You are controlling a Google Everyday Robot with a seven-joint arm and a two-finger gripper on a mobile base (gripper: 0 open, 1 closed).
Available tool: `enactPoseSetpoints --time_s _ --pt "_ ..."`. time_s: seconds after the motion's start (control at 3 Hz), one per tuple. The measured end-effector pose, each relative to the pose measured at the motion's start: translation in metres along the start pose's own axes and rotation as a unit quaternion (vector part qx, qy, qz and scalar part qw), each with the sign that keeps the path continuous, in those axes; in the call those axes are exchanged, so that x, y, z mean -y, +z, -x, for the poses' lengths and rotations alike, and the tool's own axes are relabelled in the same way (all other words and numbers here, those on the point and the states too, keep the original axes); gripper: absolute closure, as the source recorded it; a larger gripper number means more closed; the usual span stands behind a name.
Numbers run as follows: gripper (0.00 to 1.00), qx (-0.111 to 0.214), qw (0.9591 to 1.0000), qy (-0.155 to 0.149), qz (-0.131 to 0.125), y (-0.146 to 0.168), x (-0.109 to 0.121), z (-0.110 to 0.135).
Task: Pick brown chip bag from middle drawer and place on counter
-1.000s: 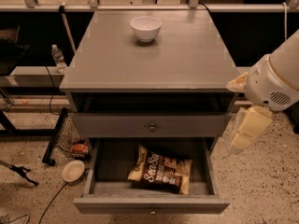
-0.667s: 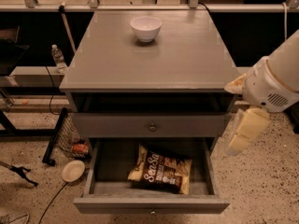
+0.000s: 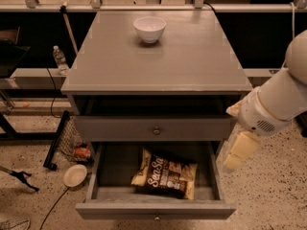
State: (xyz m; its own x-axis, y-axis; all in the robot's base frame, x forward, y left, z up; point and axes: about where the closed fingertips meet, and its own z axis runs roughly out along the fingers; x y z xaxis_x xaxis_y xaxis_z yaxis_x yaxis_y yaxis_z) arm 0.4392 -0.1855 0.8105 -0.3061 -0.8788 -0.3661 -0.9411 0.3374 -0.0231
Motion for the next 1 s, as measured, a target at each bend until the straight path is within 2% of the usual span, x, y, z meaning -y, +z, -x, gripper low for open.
enactPoseSetpoints --time_s 0.33,0.67,1.0 --pt "0.0 0.002 0.999 0.028 -0.035 0.062 0.016 -0.013" --pt "0.0 0.032 0.9965 0.052 -0.057 0.101 0.032 -0.016" --pt "0.0 0.028 0.9965 0.056 -0.055 0.109 0.032 -0.019"
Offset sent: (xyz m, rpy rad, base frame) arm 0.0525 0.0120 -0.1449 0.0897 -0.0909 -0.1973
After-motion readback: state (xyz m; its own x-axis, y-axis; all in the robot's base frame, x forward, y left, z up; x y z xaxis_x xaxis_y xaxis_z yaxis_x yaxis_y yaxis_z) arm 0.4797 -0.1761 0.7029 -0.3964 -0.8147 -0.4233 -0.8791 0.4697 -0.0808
